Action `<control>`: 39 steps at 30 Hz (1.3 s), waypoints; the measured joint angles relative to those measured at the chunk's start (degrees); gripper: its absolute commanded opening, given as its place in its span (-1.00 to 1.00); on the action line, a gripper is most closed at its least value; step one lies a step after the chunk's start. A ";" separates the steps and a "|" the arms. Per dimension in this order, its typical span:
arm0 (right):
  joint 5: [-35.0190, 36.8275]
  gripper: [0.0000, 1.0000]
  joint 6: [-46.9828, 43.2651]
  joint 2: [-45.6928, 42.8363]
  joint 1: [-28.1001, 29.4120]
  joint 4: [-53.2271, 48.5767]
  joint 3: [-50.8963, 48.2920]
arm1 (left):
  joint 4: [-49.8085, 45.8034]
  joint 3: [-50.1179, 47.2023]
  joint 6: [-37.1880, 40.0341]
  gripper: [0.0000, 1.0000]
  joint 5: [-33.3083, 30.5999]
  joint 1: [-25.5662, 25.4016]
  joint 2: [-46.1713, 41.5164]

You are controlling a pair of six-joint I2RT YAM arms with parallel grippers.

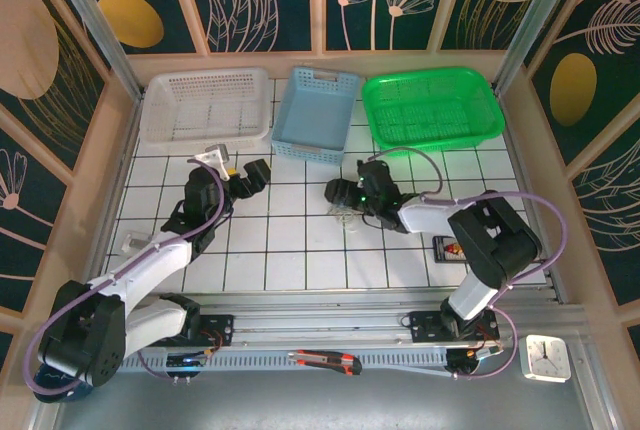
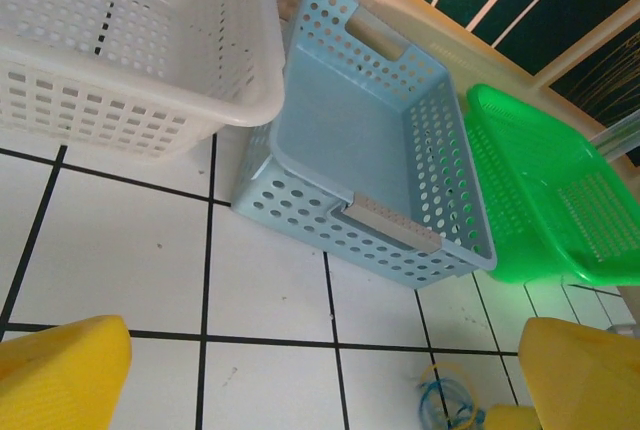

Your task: Untangle the cables

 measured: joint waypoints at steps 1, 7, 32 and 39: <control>-0.70 0.76 0.79 -0.02 1.25 0.52 0.00 | -0.09 0.33 -0.02 0.98 0.11 0.00 0.11; -2.75 0.76 3.56 -4.00 6.34 1.27 0.00 | -0.22 2.16 -0.09 0.98 0.15 0.00 0.61; 4.44 -0.07 -20.24 -2.45 6.12 -18.97 13.16 | -0.20 2.43 -0.35 0.98 3.67 0.00 1.64; 2.97 -0.04 -22.56 3.78 6.56 -22.69 20.83 | -0.20 1.38 -1.25 0.98 3.67 0.00 1.86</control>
